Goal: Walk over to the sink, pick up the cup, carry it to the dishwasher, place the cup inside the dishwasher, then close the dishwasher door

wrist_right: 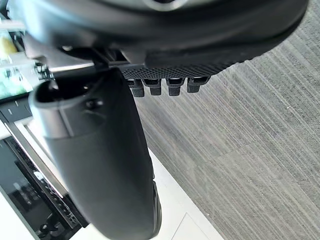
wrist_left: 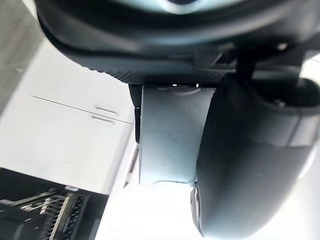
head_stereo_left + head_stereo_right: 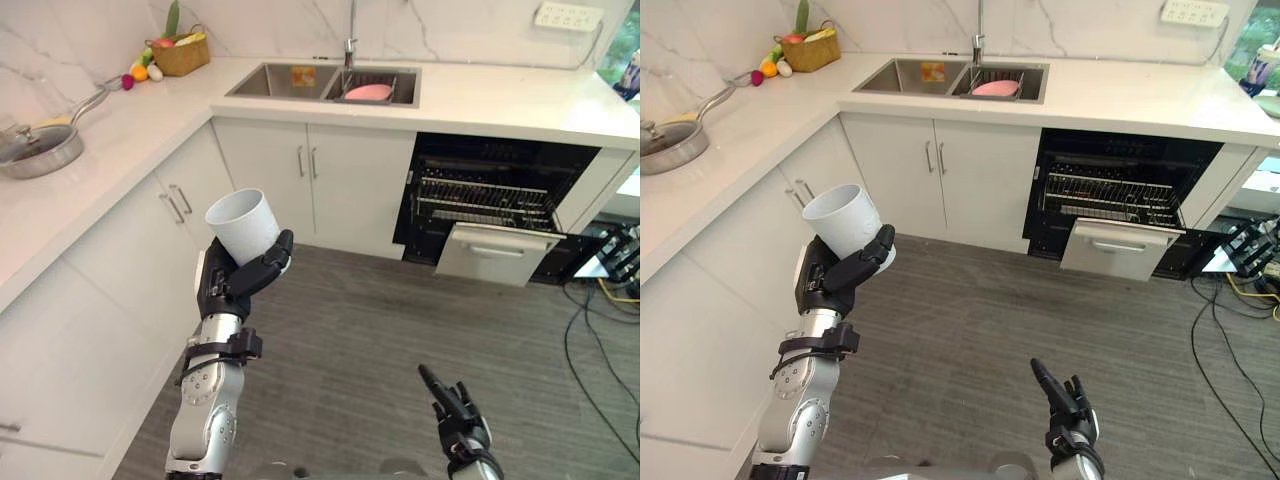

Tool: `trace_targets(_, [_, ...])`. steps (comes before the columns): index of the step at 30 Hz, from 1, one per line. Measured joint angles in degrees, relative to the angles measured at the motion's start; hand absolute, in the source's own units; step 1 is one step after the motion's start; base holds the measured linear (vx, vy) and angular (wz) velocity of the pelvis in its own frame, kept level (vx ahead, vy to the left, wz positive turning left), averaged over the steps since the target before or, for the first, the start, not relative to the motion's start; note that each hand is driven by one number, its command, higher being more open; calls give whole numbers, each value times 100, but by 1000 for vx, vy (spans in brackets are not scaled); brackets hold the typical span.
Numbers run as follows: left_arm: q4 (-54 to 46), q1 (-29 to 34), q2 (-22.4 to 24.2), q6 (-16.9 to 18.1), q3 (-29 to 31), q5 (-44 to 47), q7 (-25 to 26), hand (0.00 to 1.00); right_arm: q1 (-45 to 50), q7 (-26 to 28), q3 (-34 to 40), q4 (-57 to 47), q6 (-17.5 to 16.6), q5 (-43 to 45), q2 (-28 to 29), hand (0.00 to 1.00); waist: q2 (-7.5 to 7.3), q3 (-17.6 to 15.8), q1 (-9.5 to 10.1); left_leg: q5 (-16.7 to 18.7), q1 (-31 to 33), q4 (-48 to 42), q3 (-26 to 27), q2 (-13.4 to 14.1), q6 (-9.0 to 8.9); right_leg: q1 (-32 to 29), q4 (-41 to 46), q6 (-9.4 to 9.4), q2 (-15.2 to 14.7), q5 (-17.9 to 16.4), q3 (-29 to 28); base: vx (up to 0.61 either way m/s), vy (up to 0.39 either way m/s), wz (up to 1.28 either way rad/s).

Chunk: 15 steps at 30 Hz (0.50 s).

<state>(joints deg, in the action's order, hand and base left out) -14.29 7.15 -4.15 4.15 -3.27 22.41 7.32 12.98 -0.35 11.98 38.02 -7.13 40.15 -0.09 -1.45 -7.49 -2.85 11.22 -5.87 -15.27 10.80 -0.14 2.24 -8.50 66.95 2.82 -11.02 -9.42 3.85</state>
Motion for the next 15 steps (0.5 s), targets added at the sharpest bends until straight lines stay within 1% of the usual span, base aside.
trace_targets(1, [0,0,-32,28,-11,0,18,0,15,7,-10,-9,-77,-12,6,100,17,-14,-28,81,-317,158,-5,117,-84,-320,-100,-48,-20,-194,280,428,-92,-7])
trace_targets(2, [2,0,-48,50,-24,0,22,0,26,12,-14,-31,-121,-48,6,100,30,-27,-40,109,-453,237,-9,162,-110,-492,-232,-47,-52,-264,396,336,-106,4])
trace_targets(3, [8,-1,-97,77,-85,0,27,0,65,24,-12,-93,-214,-164,-9,100,37,-34,-89,183,-669,351,-44,277,-204,-772,-776,-13,-106,-326,612,270,-132,18])
trace_targets(4, [28,-5,-169,91,-137,0,24,0,110,34,-11,-184,-253,-217,-33,100,42,-40,-136,298,-806,375,-101,415,-346,-953,-1606,12,-94,-314,686,346,-205,24])
trace_targets(5, [48,-7,-194,102,-159,0,24,0,139,45,-1,-235,-266,-220,-44,100,31,-43,-145,377,-870,363,-133,471,-419,-1015,-2097,52,-89,-287,663,426,-298,29])
trace_targets(6, [112,-7,-216,113,-188,0,24,0,202,72,28,-307,-323,-219,-82,100,6,-35,-170,594,-934,253,-217,553,-594,-1015,-3206,167,-77,-98,498,367,-283,30])
trace_targets(7, [147,-5,-261,115,-189,0,23,0,268,129,87,-339,-340,-214,-101,100,-100,6,-192,800,-986,141,-301,545,-729,-945,-4073,166,-100,291,302,425,-320,38])
trace_targets(8, [248,7,-233,126,-224,-1,20,0,320,163,138,-324,-340,-211,-171,100,-45,-10,-218,936,-1110,65,-388,638,-848,-767,-4135,33,-35,1032,373,459,-303,33])
trace_targets(9, [414,12,-108,125,-345,2,28,0,330,166,211,-301,-340,-213,-324,100,248,4,-209,970,-1170,111,-490,865,-810,-716,-4035,-71,167,787,526,452,-277,20])
trace_targets(10, [410,6,-103,130,-389,0,25,0,300,173,243,-313,-340,-214,-357,100,306,-18,-212,947,-1171,151,-557,873,-799,-728,-3961,-80,208,710,553,418,-267,9])
trace_targets(11, [409,-41,-102,136,-492,-1,23,0,234,173,293,-359,-337,-212,-346,100,334,-50,-221,833,-1233,226,-515,913,-819,-740,-3704,-171,266,515,593,297,-206,1])
trace_targets(12, [409,-49,-102,140,-530,-2,24,0,232,173,294,-414,-336,-211,-344,100,337,-45,-218,776,-1282,237,-521,938,-825,-737,-3603,-201,283,416,598,336,-257,-2])
trace_targets(13, [409,-48,-93,156,-588,-1,41,0,235,173,291,-593,-331,-210,-295,100,332,-47,-219,730,-1304,147,-535,1001,-834,-748,-3453,-219,358,233,608,279,-219,-8])
trace_targets(14, [409,-48,-85,156,-623,0,102,0,209,173,270,-740,-312,-211,-246,100,345,-38,-218,723,-1239,-90,-547,1065,-828,-754,-3367,-208,417,36,626,271,-214,-10])
trace_targets(15, [409,-46,-85,157,-625,2,163,0,160,145,237,-784,-297,-201,-222,100,349,-30,-218,721,-1055,-518,-557,1139,-825,-730,-3372,-281,471,-73,666,237,-200,-9])
